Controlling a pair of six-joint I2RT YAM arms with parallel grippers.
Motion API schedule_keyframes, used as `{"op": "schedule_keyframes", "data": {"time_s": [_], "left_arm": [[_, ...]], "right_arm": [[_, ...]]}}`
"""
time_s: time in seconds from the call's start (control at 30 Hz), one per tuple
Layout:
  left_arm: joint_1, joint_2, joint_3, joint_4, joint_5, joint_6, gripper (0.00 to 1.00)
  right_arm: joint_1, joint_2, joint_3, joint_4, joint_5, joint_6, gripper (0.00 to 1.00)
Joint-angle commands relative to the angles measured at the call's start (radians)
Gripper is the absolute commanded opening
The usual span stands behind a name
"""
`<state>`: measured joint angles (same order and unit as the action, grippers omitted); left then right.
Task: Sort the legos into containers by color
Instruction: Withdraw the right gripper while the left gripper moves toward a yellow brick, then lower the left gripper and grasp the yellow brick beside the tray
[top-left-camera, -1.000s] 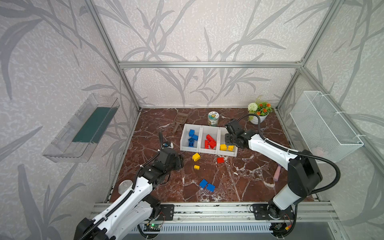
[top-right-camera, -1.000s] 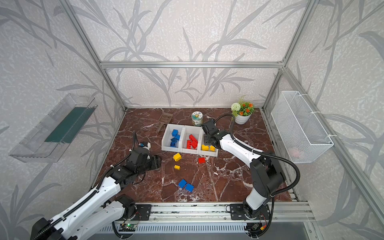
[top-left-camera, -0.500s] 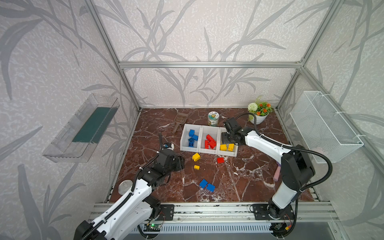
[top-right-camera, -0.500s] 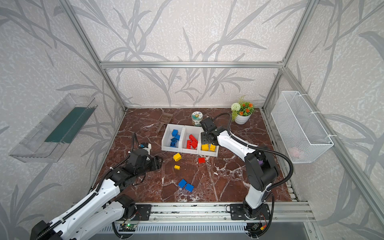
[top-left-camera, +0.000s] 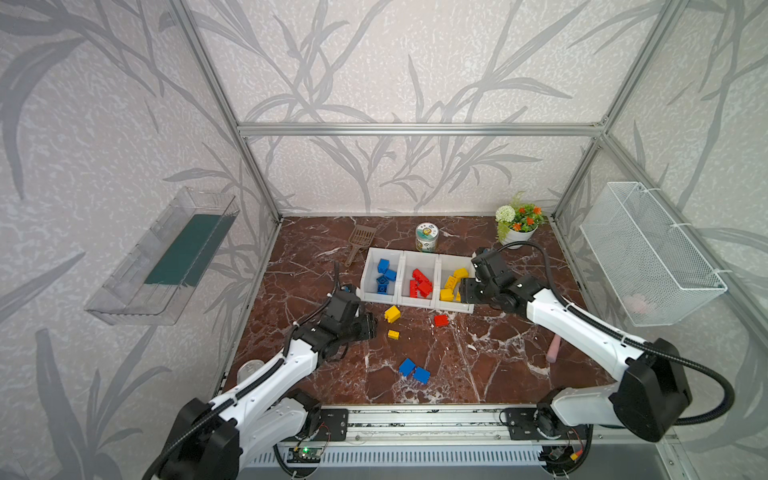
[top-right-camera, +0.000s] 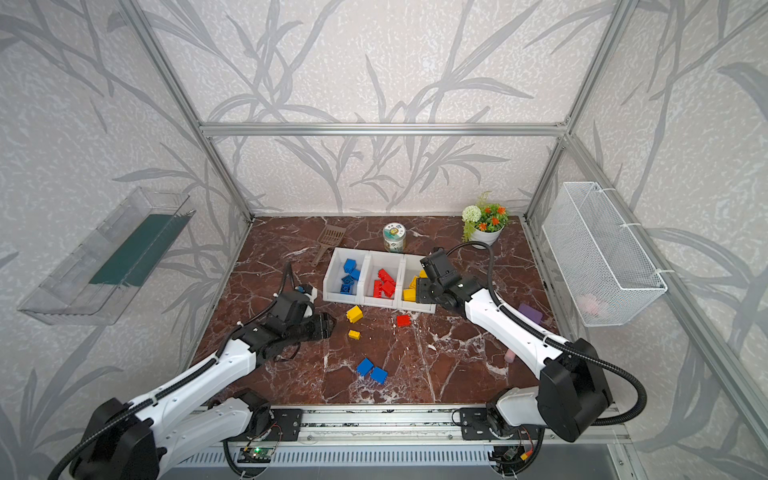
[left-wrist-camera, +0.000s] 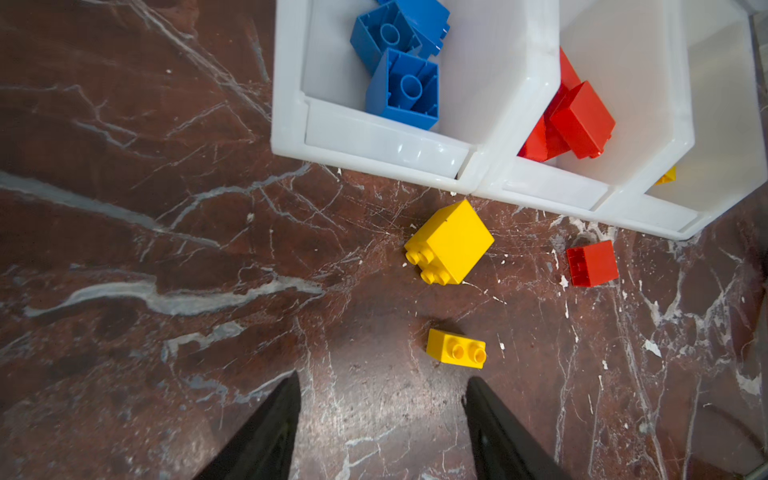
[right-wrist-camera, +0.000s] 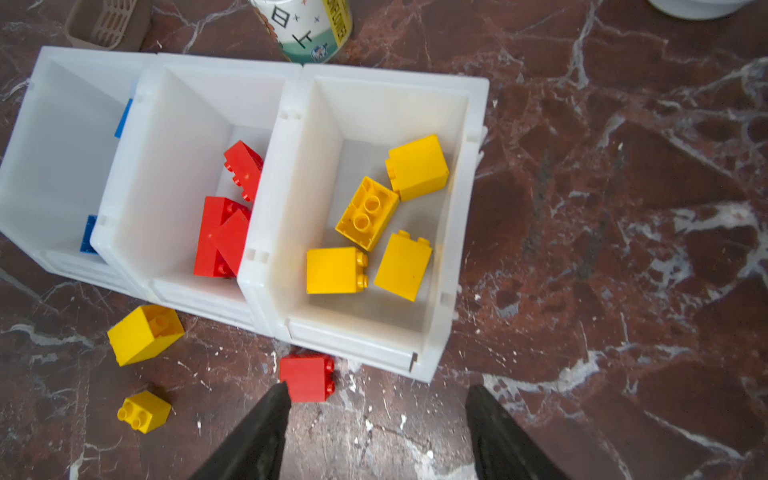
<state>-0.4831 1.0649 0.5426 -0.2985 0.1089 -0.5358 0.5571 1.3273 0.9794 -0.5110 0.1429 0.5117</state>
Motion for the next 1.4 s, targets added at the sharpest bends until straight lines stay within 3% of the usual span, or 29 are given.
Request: {"op": "schedule_keyframes", "data": {"time_s": [0.0, 0.47, 0.9, 1.13, 1.37], "left_arm": [[-0.005, 0.079, 0.053, 0.051, 0.039, 0.063, 0.66], [-0.044, 0.463, 0.324, 0.001, 0.086, 0.225, 0.66], [-0.082, 0.584, 0.374, -0.004, 0.053, 0.251, 0.65], [-0.127, 0.598, 0.375, -0.005, 0.033, 0.257, 0.57], [-0.129, 0.626, 0.388, -0.007, 0.034, 0.261, 0.38]], "right_arm": [[0.003, -0.079, -0.061, -0.049, -0.019, 0.032, 0.68], [0.011, -0.327, -0.237, -0.141, 0.006, 0.118, 0.69], [0.010, -0.443, -0.273, -0.201, 0.046, 0.165, 0.69], [0.012, -0.471, -0.285, -0.213, 0.057, 0.181, 0.69], [0.011, -0.512, -0.293, -0.247, 0.077, 0.197, 0.69]]}}
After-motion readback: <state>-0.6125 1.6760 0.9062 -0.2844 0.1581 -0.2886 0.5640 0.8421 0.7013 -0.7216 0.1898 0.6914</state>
